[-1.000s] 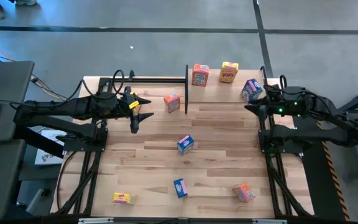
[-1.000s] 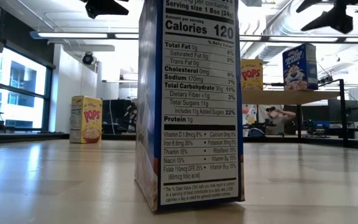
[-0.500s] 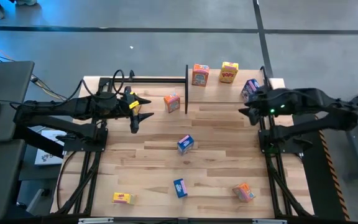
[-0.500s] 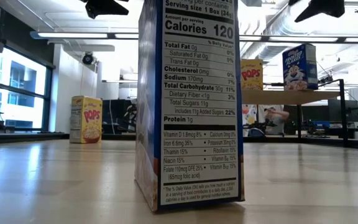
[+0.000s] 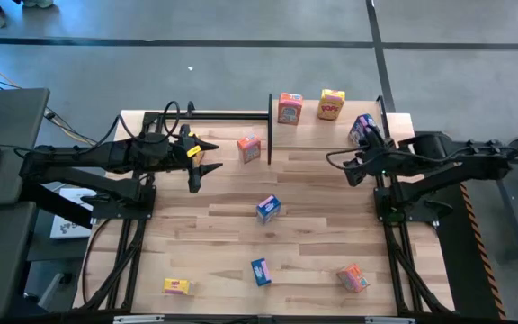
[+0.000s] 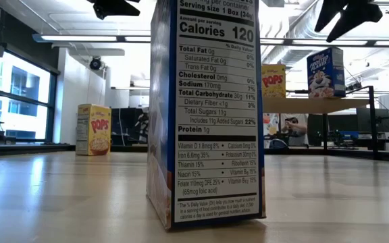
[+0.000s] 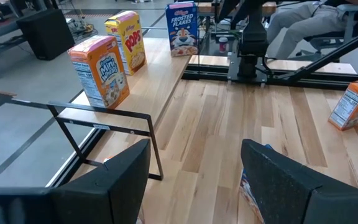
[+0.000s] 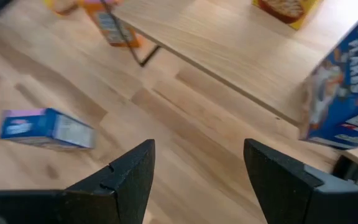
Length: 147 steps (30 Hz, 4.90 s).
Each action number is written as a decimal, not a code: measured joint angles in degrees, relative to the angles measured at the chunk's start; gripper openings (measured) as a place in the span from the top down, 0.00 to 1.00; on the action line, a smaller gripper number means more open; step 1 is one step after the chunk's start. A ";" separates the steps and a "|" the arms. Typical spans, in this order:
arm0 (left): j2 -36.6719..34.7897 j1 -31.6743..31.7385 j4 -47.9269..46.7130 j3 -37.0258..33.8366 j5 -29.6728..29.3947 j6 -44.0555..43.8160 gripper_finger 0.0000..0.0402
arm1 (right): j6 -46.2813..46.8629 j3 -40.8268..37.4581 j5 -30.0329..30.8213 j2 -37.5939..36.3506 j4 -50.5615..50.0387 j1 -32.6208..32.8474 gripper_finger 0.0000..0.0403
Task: Stack cereal on shelf
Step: Put the top left blue cereal box on the shelf
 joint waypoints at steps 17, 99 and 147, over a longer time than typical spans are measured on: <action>0.00 0.01 -0.01 0.00 0.01 -0.11 0.39 | 0.71 0.00 5.13 6.87 -5.32 -5.03 0.41; 0.00 -0.01 0.02 0.00 0.01 0.46 0.39 | -1.91 -10.41 5.47 8.01 -3.83 -14.62 0.41; 0.00 0.01 -0.18 0.00 0.01 0.48 0.39 | -4.59 -11.30 11.31 10.81 2.24 -26.82 0.41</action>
